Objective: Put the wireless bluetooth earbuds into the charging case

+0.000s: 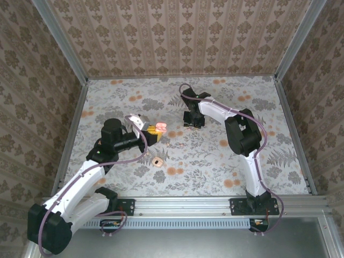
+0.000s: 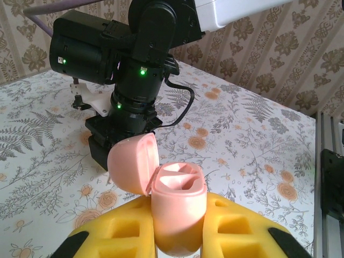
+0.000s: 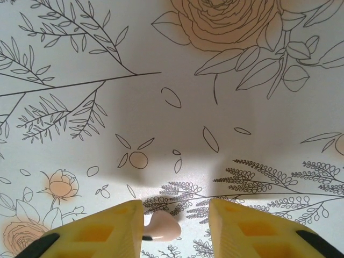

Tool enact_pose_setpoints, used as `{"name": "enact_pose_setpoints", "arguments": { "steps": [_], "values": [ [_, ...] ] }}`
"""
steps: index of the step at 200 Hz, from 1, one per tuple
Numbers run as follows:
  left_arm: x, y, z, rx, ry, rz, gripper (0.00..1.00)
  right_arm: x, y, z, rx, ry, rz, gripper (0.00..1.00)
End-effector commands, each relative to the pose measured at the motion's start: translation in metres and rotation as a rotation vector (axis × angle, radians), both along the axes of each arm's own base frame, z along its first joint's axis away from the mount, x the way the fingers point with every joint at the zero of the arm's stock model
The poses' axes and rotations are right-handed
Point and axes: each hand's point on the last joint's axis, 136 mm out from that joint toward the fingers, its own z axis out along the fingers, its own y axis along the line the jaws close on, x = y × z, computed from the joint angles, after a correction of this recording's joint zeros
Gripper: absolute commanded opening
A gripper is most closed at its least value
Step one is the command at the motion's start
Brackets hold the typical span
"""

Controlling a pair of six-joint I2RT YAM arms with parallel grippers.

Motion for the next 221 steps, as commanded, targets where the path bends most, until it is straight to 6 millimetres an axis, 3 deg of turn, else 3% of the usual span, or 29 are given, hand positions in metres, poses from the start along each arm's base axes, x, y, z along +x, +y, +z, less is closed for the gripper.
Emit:
{"name": "enact_pose_setpoints", "arguments": {
  "steps": [1, 64, 121, 173, 221],
  "values": [
    [-0.003, -0.001, 0.003, 0.005, -0.024, -0.009, 0.0, -0.009, 0.0, -0.005, -0.042, 0.032, 0.041, 0.37],
    [-0.005, -0.002, 0.003, 0.007, -0.024, -0.012, 0.0, -0.028, 0.004, 0.006, -0.012, 0.01, 0.165, 0.36],
    [-0.007, -0.005, 0.005, 0.006, -0.027, -0.018, 0.0, -0.045, -0.019, 0.018, -0.089, 0.006, 0.206, 0.36],
    [-0.007, -0.006, 0.006, 0.009, -0.029, -0.02, 0.0, -0.037, 0.0, 0.037, -0.072, -0.027, 0.341, 0.37],
    [-0.009, -0.008, 0.005, 0.011, -0.028, -0.023, 0.0, -0.027, 0.003, 0.032, -0.142, 0.006, 0.414, 0.36]
  ]
}}
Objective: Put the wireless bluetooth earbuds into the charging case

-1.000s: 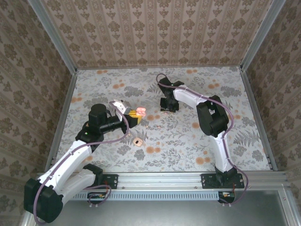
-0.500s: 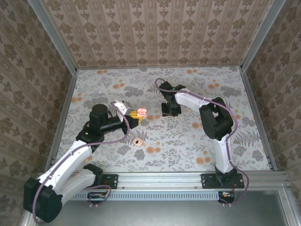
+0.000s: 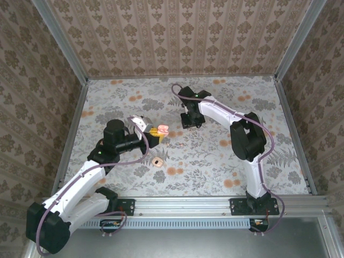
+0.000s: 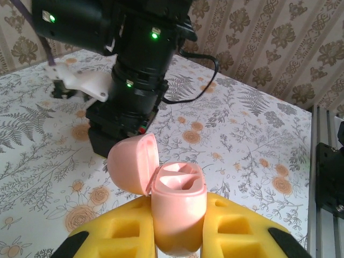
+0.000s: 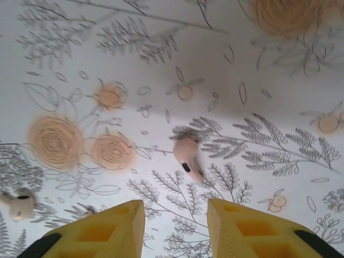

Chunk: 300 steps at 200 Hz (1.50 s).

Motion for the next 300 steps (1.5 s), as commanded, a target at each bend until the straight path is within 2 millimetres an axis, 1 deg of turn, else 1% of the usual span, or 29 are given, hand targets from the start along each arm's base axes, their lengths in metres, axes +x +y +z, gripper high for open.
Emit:
{"name": "enact_pose_setpoints", "arguments": {
  "steps": [1, 40, 119, 152, 196, 243, 267, 300],
  "values": [
    [-0.002, -0.001, 0.01, -0.008, -0.042, -0.008, 0.0, -0.006, -0.008, -0.012, -0.09, 0.054, 0.059, 0.36],
    [-0.002, -0.002, 0.01, -0.006, -0.047, -0.012, 0.0, -0.001, -0.003, -0.022, -0.091, 0.074, 0.071, 0.36],
    [-0.003, -0.003, 0.009, -0.004, -0.048, -0.016, 0.0, 0.004, -0.002, -0.041, -0.126, 0.098, 0.094, 0.35],
    [-0.003, -0.003, 0.011, -0.005, -0.051, -0.017, 0.0, 0.006, -0.004, -0.05, -0.143, 0.106, 0.095, 0.33],
    [-0.003, -0.003, 0.012, -0.004, -0.054, -0.017, 0.0, 0.005, -0.007, -0.055, -0.166, 0.117, 0.103, 0.32],
    [-0.003, -0.004, 0.013, -0.009, -0.05, -0.02, 0.0, 0.003, -0.011, -0.056, -0.185, 0.123, 0.113, 0.27],
    [-0.003, -0.005, 0.015, -0.015, -0.05, -0.019, 0.0, 0.002, -0.012, -0.054, -0.191, 0.121, 0.115, 0.21],
    [-0.002, -0.006, 0.016, -0.03, -0.047, -0.016, 0.0, 0.003, -0.01, -0.042, -0.153, 0.097, 0.095, 0.15]
  ]
}}
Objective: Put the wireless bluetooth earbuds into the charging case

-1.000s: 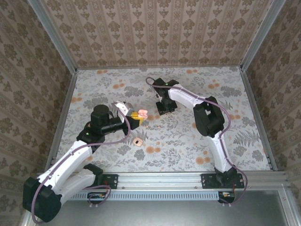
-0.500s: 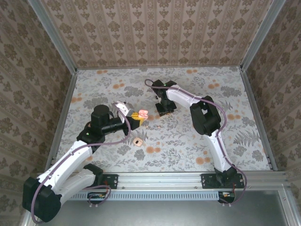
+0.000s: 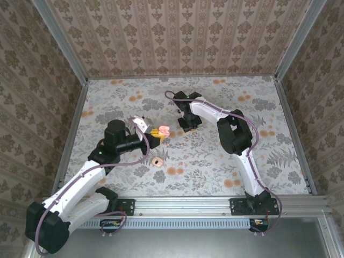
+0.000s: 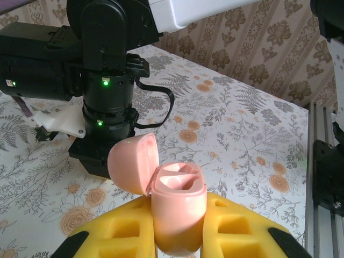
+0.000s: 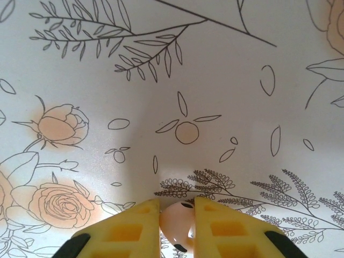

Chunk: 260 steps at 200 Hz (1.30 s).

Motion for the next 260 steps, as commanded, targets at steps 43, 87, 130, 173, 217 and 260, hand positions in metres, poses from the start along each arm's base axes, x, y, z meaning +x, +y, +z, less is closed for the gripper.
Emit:
{"name": "enact_pose_setpoints", "arguments": {
  "steps": [43, 87, 130, 173, 217, 260],
  "values": [
    [0.0, -0.006, 0.021, -0.068, -0.097, -0.032, 0.0, -0.003, -0.001, 0.049, 0.167, -0.08, -0.086, 0.12],
    [0.004, -0.007, 0.02, -0.084, -0.149, -0.025, 0.0, -0.011, 0.0, 0.106, 0.353, -0.197, -0.166, 0.1],
    [0.015, -0.008, 0.027, -0.149, -0.212, 0.027, 0.0, -0.029, 0.003, 0.167, 0.526, -0.32, -0.213, 0.08],
    [0.015, -0.019, 0.034, -0.205, -0.2, -0.033, 0.0, -0.053, 0.005, 0.229, 0.673, -0.457, -0.192, 0.08],
    [0.013, -0.029, 0.042, -0.273, -0.175, -0.103, 0.0, -0.08, 0.021, 0.29, 0.9, -0.587, -0.107, 0.06],
    [0.012, -0.034, 0.054, -0.351, -0.169, -0.144, 0.0, -0.107, 0.042, 0.333, 1.043, -0.675, 0.009, 0.06]
  ]
}}
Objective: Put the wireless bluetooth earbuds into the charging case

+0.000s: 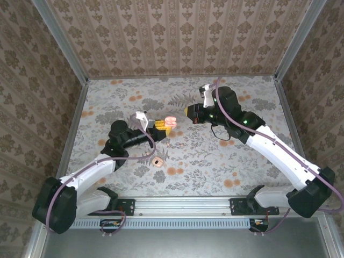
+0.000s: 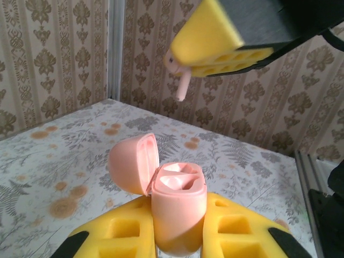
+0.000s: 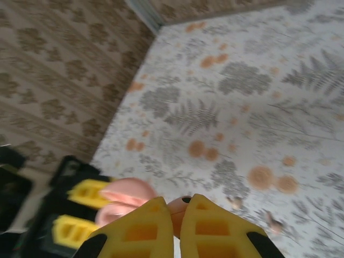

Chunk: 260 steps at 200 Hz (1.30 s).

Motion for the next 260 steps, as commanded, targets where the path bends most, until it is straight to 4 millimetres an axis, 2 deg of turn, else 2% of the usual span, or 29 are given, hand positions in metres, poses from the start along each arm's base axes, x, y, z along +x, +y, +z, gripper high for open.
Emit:
{"name": "enact_pose_setpoints", "arguments": {
  "steps": [1, 31, 63, 120, 194, 260],
  "values": [
    [-0.011, -0.004, 0.032, -0.102, -0.06, -0.07, 0.0, -0.013, 0.016, 0.034, 0.109, -0.1, 0.07, 0.06],
    [-0.013, -0.005, 0.041, -0.148, -0.071, -0.097, 0.0, -0.027, 0.031, 0.052, 0.176, -0.151, 0.143, 0.06],
    [-0.015, -0.006, 0.048, -0.18, -0.078, -0.116, 0.0, -0.034, 0.039, 0.057, 0.19, -0.179, 0.182, 0.06],
    [-0.019, -0.009, 0.048, -0.168, -0.091, -0.143, 0.0, -0.036, 0.041, 0.038, 0.07, -0.133, 0.201, 0.06],
    [-0.025, -0.012, 0.048, -0.148, -0.106, -0.16, 0.0, -0.046, 0.044, 0.029, -0.012, -0.111, 0.262, 0.05],
    [-0.029, -0.012, 0.051, -0.148, -0.118, -0.165, 0.0, -0.046, 0.044, 0.016, -0.058, -0.084, 0.27, 0.05]
  ]
}}
